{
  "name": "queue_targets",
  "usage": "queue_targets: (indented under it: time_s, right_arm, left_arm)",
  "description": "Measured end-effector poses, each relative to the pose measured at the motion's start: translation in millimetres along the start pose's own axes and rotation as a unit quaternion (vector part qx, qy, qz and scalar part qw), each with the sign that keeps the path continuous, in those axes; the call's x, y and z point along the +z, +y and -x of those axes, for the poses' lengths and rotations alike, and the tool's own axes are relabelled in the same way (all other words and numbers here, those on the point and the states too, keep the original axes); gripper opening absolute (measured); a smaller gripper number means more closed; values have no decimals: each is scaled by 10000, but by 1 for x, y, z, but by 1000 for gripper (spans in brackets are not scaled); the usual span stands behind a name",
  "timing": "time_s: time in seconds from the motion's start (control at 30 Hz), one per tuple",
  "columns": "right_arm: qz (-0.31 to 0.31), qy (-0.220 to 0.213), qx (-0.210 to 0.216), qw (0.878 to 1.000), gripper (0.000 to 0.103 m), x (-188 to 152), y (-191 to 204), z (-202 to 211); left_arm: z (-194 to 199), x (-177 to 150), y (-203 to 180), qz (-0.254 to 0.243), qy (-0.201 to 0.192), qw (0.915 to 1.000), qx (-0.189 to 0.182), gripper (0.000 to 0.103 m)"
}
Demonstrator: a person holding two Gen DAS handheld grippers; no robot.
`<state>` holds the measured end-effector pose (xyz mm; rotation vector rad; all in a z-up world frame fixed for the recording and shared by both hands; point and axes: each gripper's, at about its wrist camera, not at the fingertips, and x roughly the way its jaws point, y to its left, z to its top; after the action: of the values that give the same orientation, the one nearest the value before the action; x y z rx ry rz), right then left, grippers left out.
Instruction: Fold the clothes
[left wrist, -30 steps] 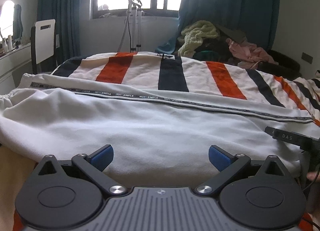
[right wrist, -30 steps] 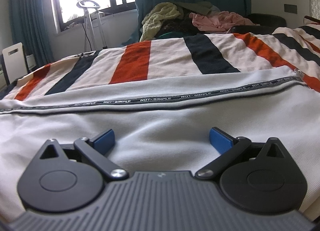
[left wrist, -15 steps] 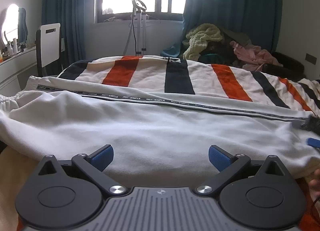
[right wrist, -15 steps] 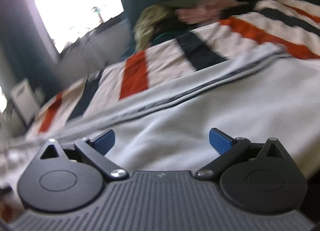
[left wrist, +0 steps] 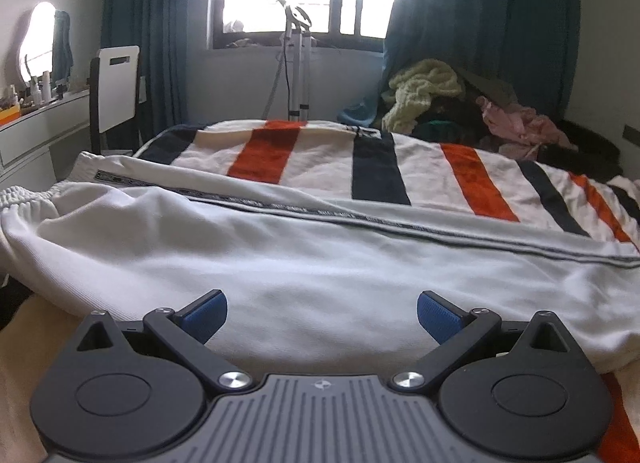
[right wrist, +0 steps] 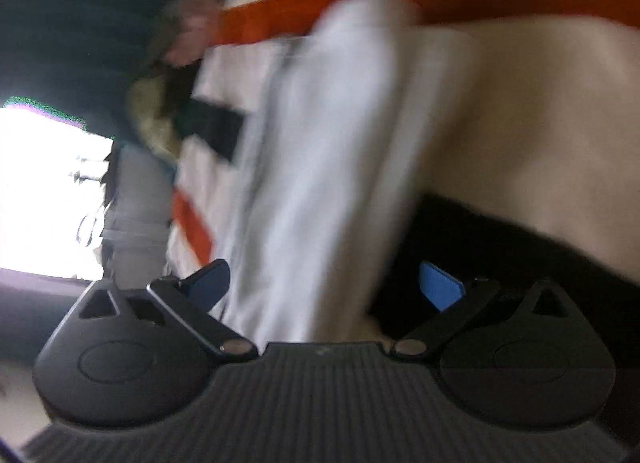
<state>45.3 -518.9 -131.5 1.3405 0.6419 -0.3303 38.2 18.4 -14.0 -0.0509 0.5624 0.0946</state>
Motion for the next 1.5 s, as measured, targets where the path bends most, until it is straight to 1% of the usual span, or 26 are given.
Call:
queue_targets:
  time_s: [0.1, 0.17, 0.27, 0.37, 0.4, 0.5, 0.57, 0.6, 0.67, 0.73, 0.8, 0.83, 0.87, 0.93, 0.97, 1.0, 1.03, 1.07, 1.1, 1.13, 1.2, 1.23, 1.3, 1.37, 1.43, 1.5]
  right_arm:
    - [14, -253, 188, 9995, 103, 10, -3, -11]
    - [252, -220, 331, 9989, 103, 18, 1, -28]
    - [471, -548, 998, 9924, 103, 25, 6, -43]
    - [597, -746, 1641, 9818, 103, 27, 11, -58]
    - [783, -892, 1687, 9785, 103, 27, 14, -60]
    - [1472, -913, 1207, 9774, 103, 23, 26, -76]
    - [1763, -892, 1121, 9739, 103, 24, 29, -84]
    - [1749, -906, 1161, 9735, 103, 24, 28, -87]
    - [1455, -910, 1250, 9772, 103, 29, 26, -89]
    - [1044, -839, 1316, 9822, 103, 39, 22, -88]
    - [915, -825, 1250, 9845, 103, 41, 22, -85]
    - [858, -819, 1213, 9855, 96, 42, 22, -83]
    - [848, -842, 1071, 9870, 90, 45, 23, -82]
    - [834, -878, 738, 9899, 60, 48, 26, -83]
    - [825, -885, 559, 9911, 53, 48, 28, -85]
    - [859, -885, 391, 9916, 40, 48, 30, -85]
    - [898, -888, 326, 9915, 34, 49, 29, -85]
    - [944, -902, 336, 9909, 33, 50, 30, -84]
    - [987, -932, 354, 9901, 30, 51, 32, -82]
    - [1021, -986, 367, 9892, 21, 50, 36, -80]
    - [1314, -1203, 454, 9830, 19, 46, 50, -73]
    - [1577, -1304, 520, 9775, 18, 41, 60, -68]
    - [2231, -1493, 575, 9616, 16, 29, 85, -57]
    - [3000, -1665, 528, 9378, 15, 12, 114, -47]
    - [3666, -1908, 404, 9097, 15, -13, 143, -33]
    - [4212, -2181, 449, 8792, 15, -43, 172, -22]
  left_arm:
    - [-8, 11, 5, 7, -88, 9997, 215, 102]
    - [-20, 22, 7, -63, -122, 9991, 403, 102]
    - [-42, 38, 12, -28, -41, 9984, 571, 102]
    - [-60, 40, 19, 216, 36, 9984, 525, 102]
    - [-65, 37, 19, 218, 70, 9984, 515, 102]
    - [-75, 30, 16, 94, 193, 9987, 464, 102]
    - [-74, 26, 10, -116, 54, 9990, 432, 102]
    - [-72, 25, 5, -313, -66, 9984, 476, 102]
    - [-71, 21, -7, -792, -179, 9947, 630, 102]
    - [-73, 15, -12, -938, -34, 9936, 630, 102]
    - [-75, 8, -14, -1006, 163, 9930, 594, 101]
    - [-77, 5, -16, -1039, 261, 9926, 576, 100]
    - [-78, 1, -17, -1073, 359, 9920, 558, 100]
    - [-77, 1, -14, -1007, 428, 9926, 521, 100]
    - [-76, 1, -12, -958, 447, 9931, 502, 100]
    - [-75, 2, -9, -910, 465, 9936, 483, 100]
    - [-74, 2, -7, -861, 484, 9940, 464, 100]
    - [-73, 3, -4, -812, 503, 9944, 445, 100]
    - [-72, 3, -2, -764, 522, 9948, 426, 100]
    - [-71, 4, 0, -715, 540, 9951, 408, 100]
    - [-67, 6, 6, -602, 523, 9960, 407, 100]
    - [-63, 9, 12, -486, 468, 9969, 411, 100]
    - [-56, 14, 25, -201, 378, 9984, 372, 100]
    - [-48, 20, 39, 83, 288, 9990, 333, 101]
    - [-41, 25, 52, 368, 198, 9987, 293, 101]
    - [-33, 31, 65, 652, 107, 9975, 253, 101]
